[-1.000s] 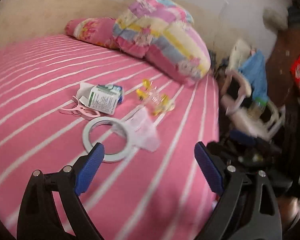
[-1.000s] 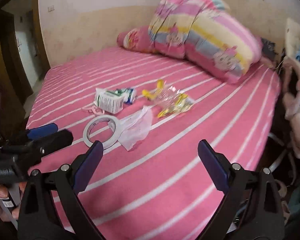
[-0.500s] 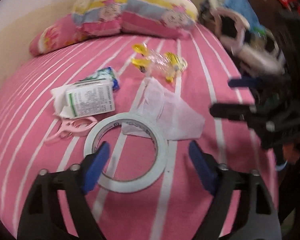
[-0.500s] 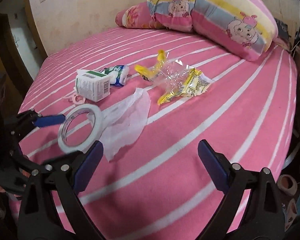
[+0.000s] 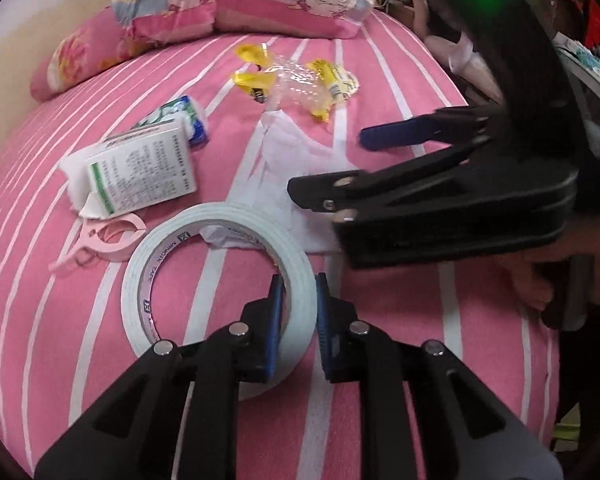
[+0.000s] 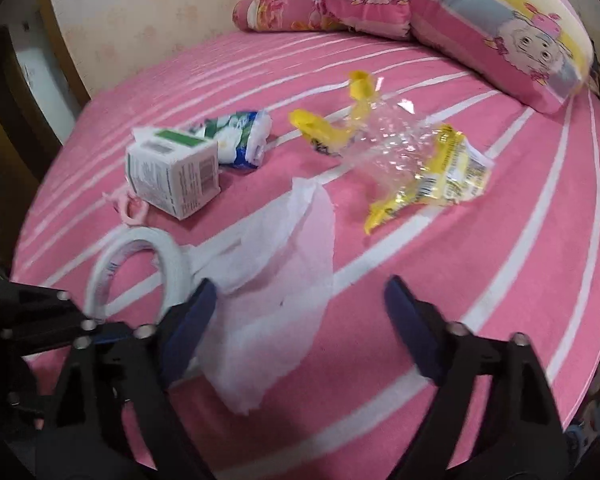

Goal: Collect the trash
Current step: 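Grasp white tape roll with left tool while right tool grasps white tissue, then carry tape roll in left tool and tissue in right tool to bin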

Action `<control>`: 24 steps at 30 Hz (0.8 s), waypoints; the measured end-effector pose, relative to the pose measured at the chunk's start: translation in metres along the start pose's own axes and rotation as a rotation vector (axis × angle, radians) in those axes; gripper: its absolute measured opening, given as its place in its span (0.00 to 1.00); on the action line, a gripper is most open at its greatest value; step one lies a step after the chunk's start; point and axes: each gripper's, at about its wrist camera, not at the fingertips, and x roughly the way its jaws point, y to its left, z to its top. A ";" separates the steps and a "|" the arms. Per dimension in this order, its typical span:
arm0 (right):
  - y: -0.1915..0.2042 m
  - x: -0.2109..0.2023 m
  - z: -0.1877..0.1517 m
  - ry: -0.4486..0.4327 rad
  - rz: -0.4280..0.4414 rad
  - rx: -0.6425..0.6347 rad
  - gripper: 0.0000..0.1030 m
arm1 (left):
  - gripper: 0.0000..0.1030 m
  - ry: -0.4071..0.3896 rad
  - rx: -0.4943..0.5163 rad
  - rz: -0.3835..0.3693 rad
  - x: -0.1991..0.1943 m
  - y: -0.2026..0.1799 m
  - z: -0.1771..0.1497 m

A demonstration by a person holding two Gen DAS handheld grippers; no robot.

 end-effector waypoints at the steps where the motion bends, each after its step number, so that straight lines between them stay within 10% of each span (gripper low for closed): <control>1: 0.003 0.003 0.000 0.005 -0.017 -0.018 0.70 | 0.15 -0.001 -0.020 -0.003 -0.002 0.003 -0.001; 5: 0.015 0.003 -0.003 0.002 -0.022 -0.072 0.49 | 0.15 -0.034 -0.123 -0.038 -0.015 0.017 -0.001; 9: 0.016 0.001 -0.003 0.000 0.033 -0.059 0.02 | 0.15 -0.111 -0.241 -0.093 -0.035 0.031 -0.004; 24: 0.015 -0.076 -0.015 -0.130 0.131 0.006 0.02 | 0.15 -0.367 -0.434 -0.240 -0.087 0.016 -0.005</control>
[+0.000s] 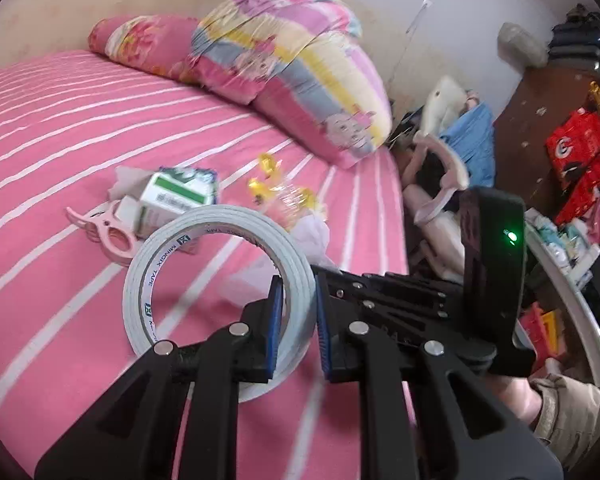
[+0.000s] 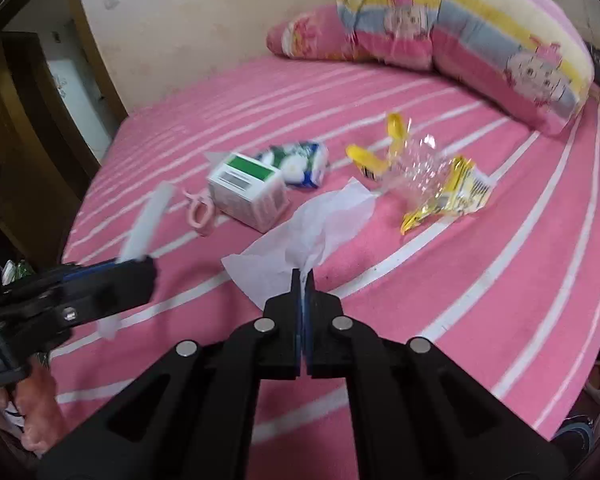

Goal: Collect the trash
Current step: 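Carry tape roll in left tool and tissue in right tool to bin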

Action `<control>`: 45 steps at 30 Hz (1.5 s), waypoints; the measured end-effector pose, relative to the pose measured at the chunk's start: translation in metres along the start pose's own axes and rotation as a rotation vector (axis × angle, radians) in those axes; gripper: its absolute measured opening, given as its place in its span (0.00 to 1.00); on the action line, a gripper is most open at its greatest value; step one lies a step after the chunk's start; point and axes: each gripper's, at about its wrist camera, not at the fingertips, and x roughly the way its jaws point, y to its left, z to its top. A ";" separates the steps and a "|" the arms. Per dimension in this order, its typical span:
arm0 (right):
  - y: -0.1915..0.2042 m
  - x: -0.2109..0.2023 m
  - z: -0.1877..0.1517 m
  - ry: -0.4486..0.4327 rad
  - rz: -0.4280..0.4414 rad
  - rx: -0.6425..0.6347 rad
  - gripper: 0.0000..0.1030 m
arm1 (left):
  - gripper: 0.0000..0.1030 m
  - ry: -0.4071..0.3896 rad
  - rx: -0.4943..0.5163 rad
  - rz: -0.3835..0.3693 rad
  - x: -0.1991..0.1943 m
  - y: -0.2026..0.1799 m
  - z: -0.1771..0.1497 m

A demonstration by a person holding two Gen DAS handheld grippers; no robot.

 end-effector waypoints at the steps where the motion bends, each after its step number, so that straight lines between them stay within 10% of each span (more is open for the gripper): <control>1: 0.002 -0.010 -0.002 -0.021 0.000 -0.008 0.02 | 0.15 -0.013 -0.008 -0.015 -0.004 -0.005 -0.002; 25: -0.010 -0.219 -0.063 -0.221 -0.032 0.119 0.02 | 0.15 -0.110 -0.038 -0.156 -0.079 -0.150 -0.032; 45: -0.152 -0.322 -0.178 -0.220 -0.279 0.365 0.02 | 0.15 0.185 -0.038 -0.351 0.050 -0.293 -0.091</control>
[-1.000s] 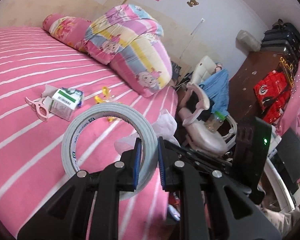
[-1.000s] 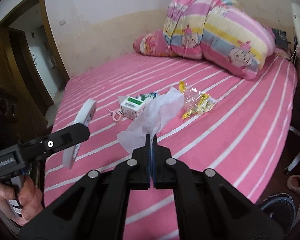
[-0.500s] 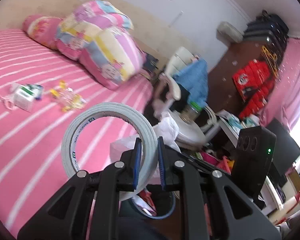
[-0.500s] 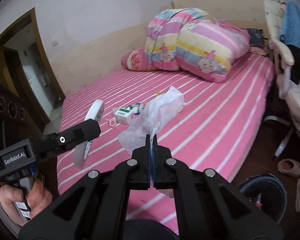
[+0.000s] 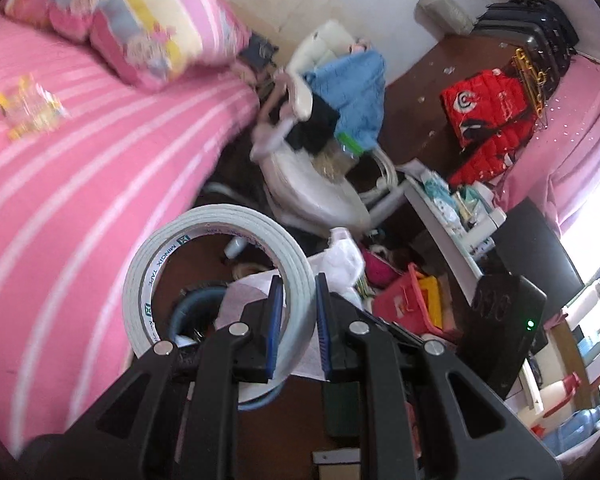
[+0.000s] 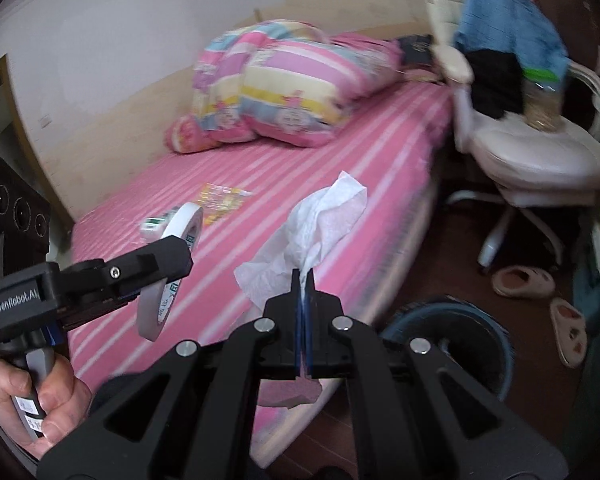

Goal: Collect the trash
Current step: 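Carry tape roll in left tool and tissue in right tool to bin, then open left tool dropping tape roll while right tool drops tissue into bin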

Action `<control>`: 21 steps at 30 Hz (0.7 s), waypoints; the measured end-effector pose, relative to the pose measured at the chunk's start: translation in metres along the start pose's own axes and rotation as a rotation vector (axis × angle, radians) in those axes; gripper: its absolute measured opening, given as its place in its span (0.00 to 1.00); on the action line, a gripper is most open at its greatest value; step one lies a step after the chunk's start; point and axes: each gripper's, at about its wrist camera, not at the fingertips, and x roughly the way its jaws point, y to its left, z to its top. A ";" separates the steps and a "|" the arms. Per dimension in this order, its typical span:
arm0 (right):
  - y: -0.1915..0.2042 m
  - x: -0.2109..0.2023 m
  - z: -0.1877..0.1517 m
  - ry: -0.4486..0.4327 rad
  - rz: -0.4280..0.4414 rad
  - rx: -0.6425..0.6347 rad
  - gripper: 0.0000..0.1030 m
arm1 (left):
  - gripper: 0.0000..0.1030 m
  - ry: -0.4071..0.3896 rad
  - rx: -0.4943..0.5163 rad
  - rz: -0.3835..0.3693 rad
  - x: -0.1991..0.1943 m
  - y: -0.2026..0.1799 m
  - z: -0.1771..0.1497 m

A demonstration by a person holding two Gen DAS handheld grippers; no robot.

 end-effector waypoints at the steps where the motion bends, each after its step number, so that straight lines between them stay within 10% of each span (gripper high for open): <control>1: -0.010 0.000 -0.004 0.008 -0.014 0.011 0.02 | 0.15 0.031 0.001 0.016 0.016 0.003 -0.005; 21: -0.134 0.075 -0.095 0.280 -0.199 0.147 0.02 | 0.15 0.486 0.034 0.034 0.213 0.027 -0.061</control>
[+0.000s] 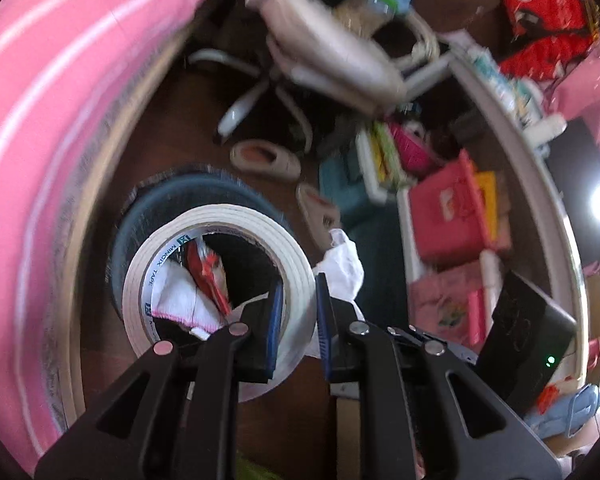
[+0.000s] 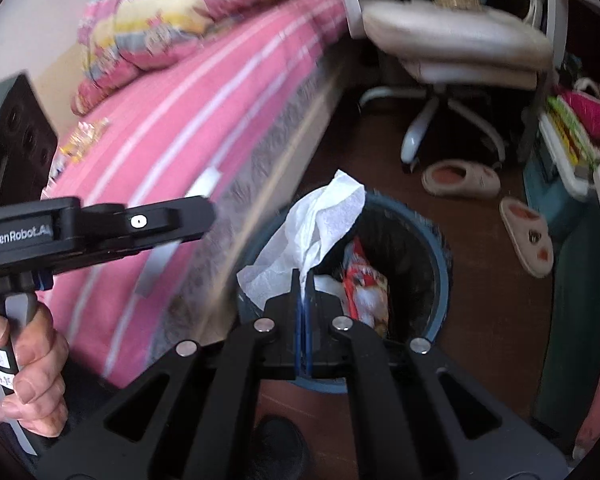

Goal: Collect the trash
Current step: 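Open left tool dropping tape roll while right tool drops tissue into bin, then move both tools back over the bed toward clothespin and medicine box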

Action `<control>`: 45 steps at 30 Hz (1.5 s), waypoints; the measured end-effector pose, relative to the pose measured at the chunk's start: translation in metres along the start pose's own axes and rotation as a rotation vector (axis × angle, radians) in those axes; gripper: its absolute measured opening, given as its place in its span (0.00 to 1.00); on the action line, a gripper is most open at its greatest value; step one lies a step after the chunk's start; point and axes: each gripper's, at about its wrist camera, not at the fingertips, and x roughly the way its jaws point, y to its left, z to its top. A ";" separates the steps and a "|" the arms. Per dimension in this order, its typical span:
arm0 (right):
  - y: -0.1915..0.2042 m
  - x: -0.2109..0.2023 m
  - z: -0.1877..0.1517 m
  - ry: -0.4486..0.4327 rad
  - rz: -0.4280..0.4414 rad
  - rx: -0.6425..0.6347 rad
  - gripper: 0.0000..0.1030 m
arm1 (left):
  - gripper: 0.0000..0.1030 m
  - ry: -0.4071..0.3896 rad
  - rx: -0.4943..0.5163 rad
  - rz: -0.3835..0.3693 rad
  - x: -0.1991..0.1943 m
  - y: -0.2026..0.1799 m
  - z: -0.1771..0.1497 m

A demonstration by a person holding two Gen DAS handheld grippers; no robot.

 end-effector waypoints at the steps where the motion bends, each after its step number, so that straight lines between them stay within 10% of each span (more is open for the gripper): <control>1: -0.001 0.003 -0.001 0.008 -0.004 0.001 0.02 | 0.15 0.018 0.010 0.005 0.007 0.001 0.000; 14: -0.012 0.054 -0.008 0.100 -0.069 0.016 0.02 | 0.15 0.114 0.016 0.038 0.062 0.020 0.013; 17: -0.012 0.059 -0.008 0.106 -0.081 0.006 0.03 | 0.37 0.126 0.027 0.083 0.069 0.020 0.014; 18: -0.011 0.061 -0.008 0.115 -0.093 0.000 0.13 | 0.45 0.126 0.029 0.105 0.070 0.020 0.014; 19: -0.009 0.062 -0.009 0.120 -0.104 -0.003 0.49 | 0.63 0.119 0.035 0.136 0.070 0.020 0.015; 21: -0.007 0.058 -0.009 0.088 -0.157 -0.012 0.79 | 0.68 0.097 0.039 0.159 0.066 0.020 0.017; 28: 0.000 0.040 -0.009 0.068 -0.159 -0.039 0.79 | 0.77 0.042 0.007 0.177 0.050 0.023 0.022; 35: 0.023 -0.004 0.000 -0.028 -0.138 -0.079 0.80 | 0.83 -0.084 -0.035 0.190 0.006 0.014 0.029; 45: 0.105 -0.083 0.043 -0.235 0.013 -0.186 0.83 | 0.85 -0.489 -0.152 0.063 -0.166 0.009 0.013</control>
